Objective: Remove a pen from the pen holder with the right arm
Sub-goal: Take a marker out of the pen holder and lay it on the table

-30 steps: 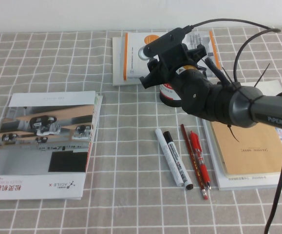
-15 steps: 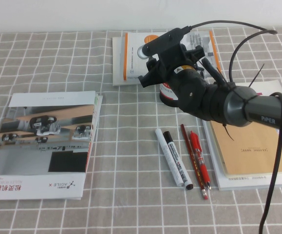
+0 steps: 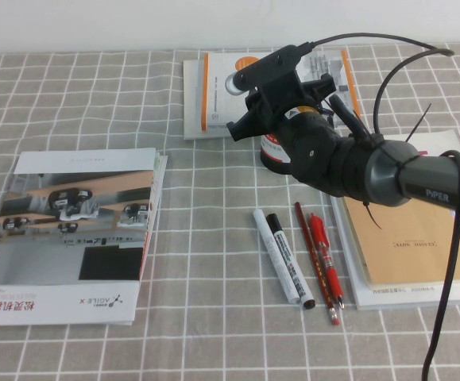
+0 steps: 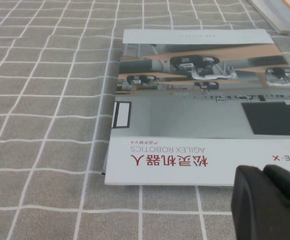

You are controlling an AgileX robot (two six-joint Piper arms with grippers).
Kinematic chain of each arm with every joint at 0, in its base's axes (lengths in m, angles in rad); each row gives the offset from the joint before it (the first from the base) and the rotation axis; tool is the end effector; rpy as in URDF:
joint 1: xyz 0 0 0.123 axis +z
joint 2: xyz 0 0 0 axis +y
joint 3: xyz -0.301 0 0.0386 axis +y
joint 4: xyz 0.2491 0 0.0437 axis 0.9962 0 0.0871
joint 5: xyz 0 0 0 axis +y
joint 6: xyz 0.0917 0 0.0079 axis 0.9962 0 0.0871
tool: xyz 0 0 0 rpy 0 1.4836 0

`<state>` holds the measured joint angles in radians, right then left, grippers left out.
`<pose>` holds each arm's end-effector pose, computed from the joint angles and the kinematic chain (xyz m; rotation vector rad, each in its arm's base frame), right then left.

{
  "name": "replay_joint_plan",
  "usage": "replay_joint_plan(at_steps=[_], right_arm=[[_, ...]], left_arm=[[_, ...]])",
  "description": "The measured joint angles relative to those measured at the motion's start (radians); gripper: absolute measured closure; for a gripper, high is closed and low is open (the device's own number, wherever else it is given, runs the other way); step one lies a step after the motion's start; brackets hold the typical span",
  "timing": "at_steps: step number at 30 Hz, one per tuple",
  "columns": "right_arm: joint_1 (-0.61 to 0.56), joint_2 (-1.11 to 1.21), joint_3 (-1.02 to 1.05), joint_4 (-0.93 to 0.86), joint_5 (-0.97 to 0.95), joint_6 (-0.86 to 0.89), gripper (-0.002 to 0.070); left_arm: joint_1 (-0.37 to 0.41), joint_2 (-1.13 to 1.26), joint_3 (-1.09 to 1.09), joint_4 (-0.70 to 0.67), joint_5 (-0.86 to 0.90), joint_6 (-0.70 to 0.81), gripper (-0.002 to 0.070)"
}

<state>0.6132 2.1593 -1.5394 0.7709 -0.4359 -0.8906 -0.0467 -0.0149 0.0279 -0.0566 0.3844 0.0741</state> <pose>0.4354 0.2734 0.2243 -0.4723 1.7079 0.0557 0.0356 -0.0036 0.1694 0.0788 1.8789 -0.0372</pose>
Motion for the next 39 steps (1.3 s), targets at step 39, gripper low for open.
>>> replay_joint_plan(at_steps=[39], right_arm=[[0.0,-0.026,0.0,0.0,0.013,-0.019,0.0574]], left_arm=[[0.0,0.0,0.0,0.0,0.0,0.0,0.068]])
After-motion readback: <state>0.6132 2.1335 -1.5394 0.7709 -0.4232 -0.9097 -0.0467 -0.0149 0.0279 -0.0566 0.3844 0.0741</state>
